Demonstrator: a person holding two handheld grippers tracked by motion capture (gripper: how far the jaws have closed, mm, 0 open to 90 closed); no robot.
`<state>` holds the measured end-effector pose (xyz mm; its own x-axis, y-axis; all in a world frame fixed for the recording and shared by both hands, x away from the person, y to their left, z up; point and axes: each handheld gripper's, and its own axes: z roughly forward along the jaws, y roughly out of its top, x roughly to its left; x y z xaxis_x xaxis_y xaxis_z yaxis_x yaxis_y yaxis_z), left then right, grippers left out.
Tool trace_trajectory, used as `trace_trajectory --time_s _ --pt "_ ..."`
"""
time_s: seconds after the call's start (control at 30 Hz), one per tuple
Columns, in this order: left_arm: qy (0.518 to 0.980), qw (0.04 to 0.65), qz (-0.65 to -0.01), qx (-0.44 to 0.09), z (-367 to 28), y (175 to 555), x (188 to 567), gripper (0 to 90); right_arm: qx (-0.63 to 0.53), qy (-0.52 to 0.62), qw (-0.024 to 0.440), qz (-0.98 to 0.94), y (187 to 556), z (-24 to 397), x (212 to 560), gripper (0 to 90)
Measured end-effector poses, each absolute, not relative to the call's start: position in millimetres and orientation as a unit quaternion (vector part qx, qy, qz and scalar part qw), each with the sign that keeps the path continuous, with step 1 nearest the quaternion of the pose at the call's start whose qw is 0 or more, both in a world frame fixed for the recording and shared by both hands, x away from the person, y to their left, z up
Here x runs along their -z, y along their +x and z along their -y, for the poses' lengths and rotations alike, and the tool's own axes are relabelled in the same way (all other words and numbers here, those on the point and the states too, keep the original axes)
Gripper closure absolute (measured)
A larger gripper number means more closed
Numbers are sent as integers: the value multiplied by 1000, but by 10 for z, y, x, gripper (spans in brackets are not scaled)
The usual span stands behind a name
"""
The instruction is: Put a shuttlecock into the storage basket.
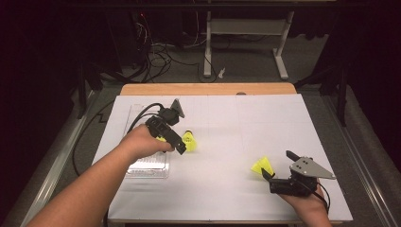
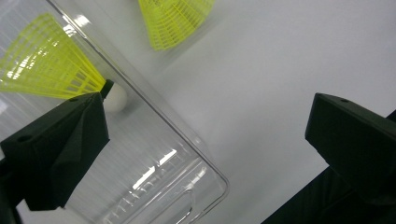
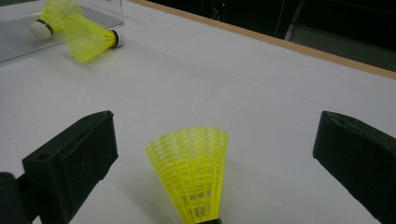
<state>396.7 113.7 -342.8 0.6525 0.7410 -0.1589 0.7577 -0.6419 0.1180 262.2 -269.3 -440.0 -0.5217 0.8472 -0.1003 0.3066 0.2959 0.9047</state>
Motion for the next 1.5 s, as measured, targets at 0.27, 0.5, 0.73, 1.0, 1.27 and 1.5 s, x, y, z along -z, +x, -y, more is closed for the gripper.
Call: trace_trajectory --time_s 0.27,0.5,0.73,1.0,1.27,1.5 --pt "905 89 -413 49 -1082 4035 3423 12 -454 385 299 -746 2606 2702 4389 4" --pt "910 88 -402 52 -932 4072 3387 12 -454 385 297 -747 2609 2701 4393 4" --pt "913 90 -395 53 -838 4143 3367 25 -455 384 298 -746 2605 2706 4388 4" --pt "912 89 -396 51 -822 4276 3472 50 -455 384 298 -746 2601 2710 4387 5" --pt "911 93 -397 63 -821 4393 3593 120 -454 384 298 -747 2603 2712 4391 4" --pt "911 88 -397 67 -823 4483 3715 195 -454 385 298 -746 2601 2715 4394 4"
